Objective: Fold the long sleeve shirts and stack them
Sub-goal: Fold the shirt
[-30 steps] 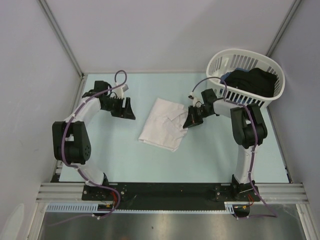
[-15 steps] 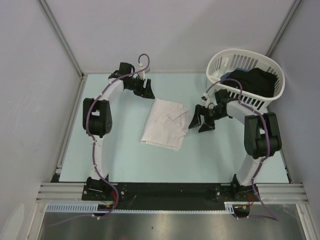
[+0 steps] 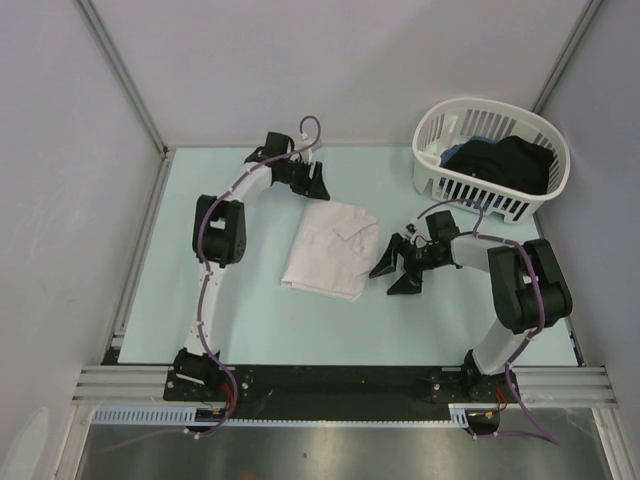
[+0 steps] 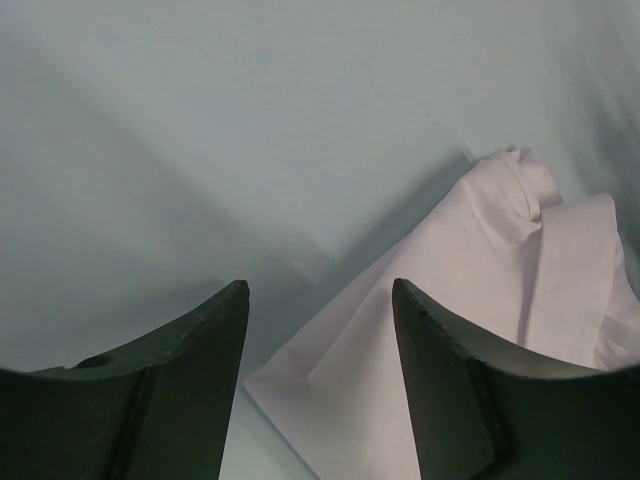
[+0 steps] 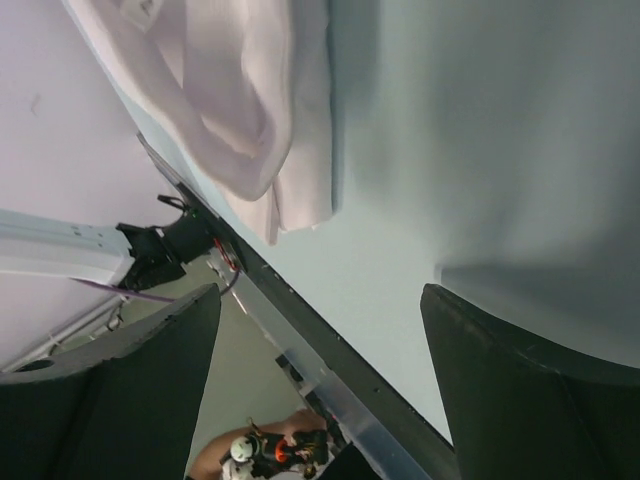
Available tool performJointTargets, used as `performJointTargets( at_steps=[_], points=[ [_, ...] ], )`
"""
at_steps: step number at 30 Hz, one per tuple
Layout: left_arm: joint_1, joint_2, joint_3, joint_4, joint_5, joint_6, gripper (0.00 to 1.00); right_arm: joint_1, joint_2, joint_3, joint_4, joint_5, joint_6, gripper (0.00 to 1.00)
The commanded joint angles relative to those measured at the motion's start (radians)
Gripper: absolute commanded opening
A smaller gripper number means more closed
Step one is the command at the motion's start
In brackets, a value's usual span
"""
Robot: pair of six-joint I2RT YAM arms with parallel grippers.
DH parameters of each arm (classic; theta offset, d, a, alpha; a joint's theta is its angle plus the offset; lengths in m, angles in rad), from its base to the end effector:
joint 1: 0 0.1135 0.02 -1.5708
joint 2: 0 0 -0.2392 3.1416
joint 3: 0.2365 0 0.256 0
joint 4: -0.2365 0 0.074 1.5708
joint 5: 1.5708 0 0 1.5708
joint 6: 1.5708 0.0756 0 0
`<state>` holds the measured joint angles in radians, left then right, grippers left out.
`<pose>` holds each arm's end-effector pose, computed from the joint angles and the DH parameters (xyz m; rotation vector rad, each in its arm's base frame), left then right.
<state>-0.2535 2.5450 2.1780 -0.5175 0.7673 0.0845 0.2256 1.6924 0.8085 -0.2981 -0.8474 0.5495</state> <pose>0.5222 -0.1895 0.1152 0.7263 2.2499 -1.0118 0.2800 0.1224 0.0818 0.2055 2.7945 1.3731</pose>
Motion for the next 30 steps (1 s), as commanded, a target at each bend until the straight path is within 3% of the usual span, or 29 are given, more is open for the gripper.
performJointTargets(
  at_steps=[1, 8, 12, 14, 17, 20, 22, 25, 28, 30],
  points=[
    [-0.007, 0.001, 0.037, -0.108, 0.014, 0.027, 0.62, -0.077, 0.018, 0.066, -0.031, -0.012, -0.048, 0.87],
    [0.011, -0.220, -0.279, -0.182, 0.044, 0.086, 0.52, -0.089, 0.016, 0.043, -0.115, 0.005, -0.091, 0.88],
    [0.034, -0.409, -0.601, -0.181, 0.032, 0.089, 0.50, -0.098, 0.026, 0.043, -0.131, -0.015, -0.121, 0.88],
    [0.059, -0.483, -0.725, -0.161, 0.029, 0.019, 0.47, -0.107, 0.044, 0.047, -0.156, -0.022, -0.141, 0.88],
    [0.072, -0.652, -1.046, -0.122, 0.058, -0.037, 0.46, -0.111, 0.059, 0.047, -0.161, -0.039, -0.148, 0.88],
    [0.071, -0.799, -1.219, -0.081, 0.095, -0.061, 0.59, -0.094, 0.076, 0.047, -0.136, -0.055, -0.135, 0.86],
    [0.079, -0.874, -1.253, -0.069, 0.078, -0.068, 0.66, -0.078, 0.085, 0.050, -0.096, -0.051, -0.114, 0.85],
    [0.120, -0.945, -1.284, -0.017, 0.044, -0.112, 0.72, -0.049, 0.122, 0.070, -0.041, -0.047, -0.076, 0.77],
    [0.186, -0.967, -1.293, 0.025, 0.026, -0.147, 0.73, -0.023, 0.177, 0.139, -0.033, -0.016, -0.091, 0.57],
    [0.212, -0.968, -1.290, 0.031, 0.023, -0.140, 0.73, -0.019, 0.219, 0.181, -0.032, 0.016, -0.109, 0.38]
  ],
)
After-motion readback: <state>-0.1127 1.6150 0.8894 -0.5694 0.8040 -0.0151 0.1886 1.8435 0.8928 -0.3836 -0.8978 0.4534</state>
